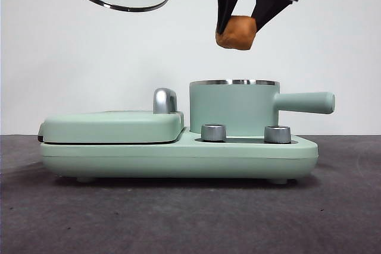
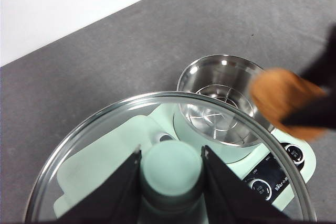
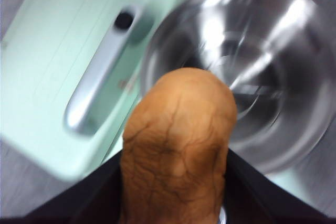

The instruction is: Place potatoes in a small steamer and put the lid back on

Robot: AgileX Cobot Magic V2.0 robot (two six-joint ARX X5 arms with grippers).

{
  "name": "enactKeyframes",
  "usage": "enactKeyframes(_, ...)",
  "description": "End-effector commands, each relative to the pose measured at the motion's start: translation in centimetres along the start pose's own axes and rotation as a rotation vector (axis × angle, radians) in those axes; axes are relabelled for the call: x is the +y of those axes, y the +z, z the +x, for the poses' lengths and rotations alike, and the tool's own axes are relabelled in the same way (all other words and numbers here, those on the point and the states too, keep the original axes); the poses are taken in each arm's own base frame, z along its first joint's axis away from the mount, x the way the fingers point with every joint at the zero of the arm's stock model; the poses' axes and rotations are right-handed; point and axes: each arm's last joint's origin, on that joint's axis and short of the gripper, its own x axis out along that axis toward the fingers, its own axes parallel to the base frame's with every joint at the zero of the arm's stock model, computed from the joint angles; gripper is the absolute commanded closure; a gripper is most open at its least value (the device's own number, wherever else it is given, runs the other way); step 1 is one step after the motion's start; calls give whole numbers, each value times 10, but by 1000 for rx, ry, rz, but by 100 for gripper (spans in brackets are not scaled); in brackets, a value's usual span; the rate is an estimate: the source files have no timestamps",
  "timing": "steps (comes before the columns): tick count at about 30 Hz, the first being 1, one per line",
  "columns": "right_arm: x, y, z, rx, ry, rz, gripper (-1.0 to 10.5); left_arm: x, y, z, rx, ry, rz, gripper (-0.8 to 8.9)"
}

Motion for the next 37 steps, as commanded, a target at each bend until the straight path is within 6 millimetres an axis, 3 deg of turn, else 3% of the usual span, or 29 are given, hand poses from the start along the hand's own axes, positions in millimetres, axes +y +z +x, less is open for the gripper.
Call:
enactKeyframes(1, -7, 21, 14, -17, -8, -12, 757, -2, 10, -9, -57, 2, 30, 797)
enactKeyframes(7, -29, 38, 53, 39, -8, 18, 757, -3, 9, -8, -44, 0, 26, 797)
enactKeyframes(11, -45, 34, 90, 133, -21, 53, 756, -3, 8, -8, -37, -1, 41, 798)
enactKeyframes(14, -51, 30, 102, 179, 3, 72, 754, -3, 7, -8, -35, -2, 42, 798)
enactKeyframes(19, -53, 32, 100, 173, 13, 74, 501, -2, 7, -7, -33, -2, 41, 797)
enactKeyframes(21, -50, 39, 87, 150, 15, 69, 490, -2, 7, -7, -33, -2, 41, 798)
enactKeyframes(24, -42, 49, 50, 123, 16, 64, 490, -2, 7, -7, -33, -3, 41, 798)
enactKeyframes(30, -31, 43, -19, 57, 17, 54, 491, -3, 7, -7, -32, -3, 41, 798)
enactKeyframes(34, -21, 14, -76, 5, 22, 24, 491, -3, 7, -7, -31, -4, 38, 797)
enactKeyframes(37, -12, -30, -116, -2, 29, -19, 491, -4, 7, -5, -32, -10, 37, 797)
